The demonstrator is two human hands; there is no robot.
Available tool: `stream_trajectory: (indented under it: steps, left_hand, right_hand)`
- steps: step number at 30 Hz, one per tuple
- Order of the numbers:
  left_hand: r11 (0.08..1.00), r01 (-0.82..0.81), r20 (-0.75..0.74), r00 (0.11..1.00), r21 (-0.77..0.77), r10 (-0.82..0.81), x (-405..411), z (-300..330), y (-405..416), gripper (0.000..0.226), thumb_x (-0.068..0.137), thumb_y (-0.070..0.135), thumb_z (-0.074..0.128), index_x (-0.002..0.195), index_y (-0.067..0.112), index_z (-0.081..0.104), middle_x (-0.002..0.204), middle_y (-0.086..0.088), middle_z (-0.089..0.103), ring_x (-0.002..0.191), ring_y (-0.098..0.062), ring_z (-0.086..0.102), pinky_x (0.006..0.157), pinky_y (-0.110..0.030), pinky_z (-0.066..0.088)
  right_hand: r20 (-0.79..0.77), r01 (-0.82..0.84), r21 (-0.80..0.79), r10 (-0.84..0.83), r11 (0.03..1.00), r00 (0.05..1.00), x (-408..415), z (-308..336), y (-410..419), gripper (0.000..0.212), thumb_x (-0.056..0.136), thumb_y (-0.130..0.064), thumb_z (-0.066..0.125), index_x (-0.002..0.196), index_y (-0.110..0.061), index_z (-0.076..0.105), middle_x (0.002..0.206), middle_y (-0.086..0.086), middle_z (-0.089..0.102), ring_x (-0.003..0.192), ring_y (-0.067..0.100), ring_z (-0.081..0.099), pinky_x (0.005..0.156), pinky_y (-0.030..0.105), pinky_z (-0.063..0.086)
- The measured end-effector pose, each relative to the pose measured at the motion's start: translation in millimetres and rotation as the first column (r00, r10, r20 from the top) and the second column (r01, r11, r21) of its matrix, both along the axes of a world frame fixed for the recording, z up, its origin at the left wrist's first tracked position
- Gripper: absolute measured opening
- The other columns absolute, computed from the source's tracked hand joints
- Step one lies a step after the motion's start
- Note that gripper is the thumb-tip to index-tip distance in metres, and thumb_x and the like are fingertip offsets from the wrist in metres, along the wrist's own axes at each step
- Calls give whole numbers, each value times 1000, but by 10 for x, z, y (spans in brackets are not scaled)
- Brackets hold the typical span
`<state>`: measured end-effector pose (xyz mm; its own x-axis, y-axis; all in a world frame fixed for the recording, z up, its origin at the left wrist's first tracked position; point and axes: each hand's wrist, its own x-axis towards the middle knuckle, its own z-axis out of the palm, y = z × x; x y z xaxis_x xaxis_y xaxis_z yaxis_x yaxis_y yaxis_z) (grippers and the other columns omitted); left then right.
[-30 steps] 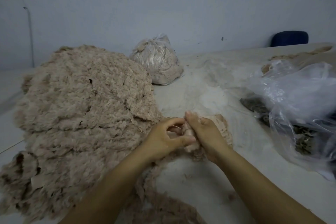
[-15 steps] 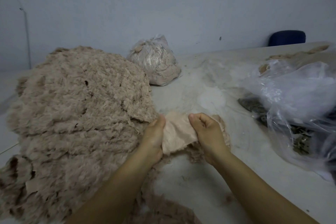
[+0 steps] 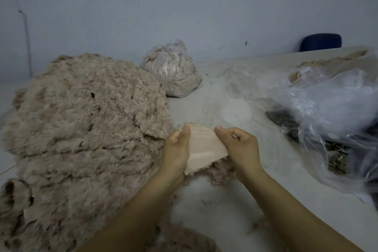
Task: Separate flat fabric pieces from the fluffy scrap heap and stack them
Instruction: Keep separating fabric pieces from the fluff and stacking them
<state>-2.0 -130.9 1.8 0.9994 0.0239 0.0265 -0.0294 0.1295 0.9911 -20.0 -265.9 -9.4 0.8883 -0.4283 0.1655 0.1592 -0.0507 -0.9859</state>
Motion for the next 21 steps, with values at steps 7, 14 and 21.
stream_trajectory:
  steps: [7,14,21]
  left_hand:
    - [833,-93,111,993,546,38,370,-208,-316,37,100,33,40,77,5,47,68,-3,47,69,-21,47,58,-31,31]
    - [749,-107,80,994,654,72,459,-428,-382,38,98,40,42,69,17,35,66,2,46,63,-19,45,49,-30,24]
    - [784,228,-28,965,578,-260,452,-248,296,23,96,29,50,82,11,52,57,-2,55,40,-12,46,42,-23,35]
  right_hand:
    - [-116,150,-374,-206,915,972,300,15,-434,40,78,-43,73,52,-20,54,50,-13,56,57,3,53,53,18,38]
    - [-265,83,-556,-272,827,925,413,-103,-590,28,82,-55,62,74,-29,64,80,-5,64,84,18,58,68,30,40]
    - [-82,197,-649,-324,735,942,288,-121,-585,22,95,-37,53,107,-20,60,104,6,53,78,17,51,70,29,38]
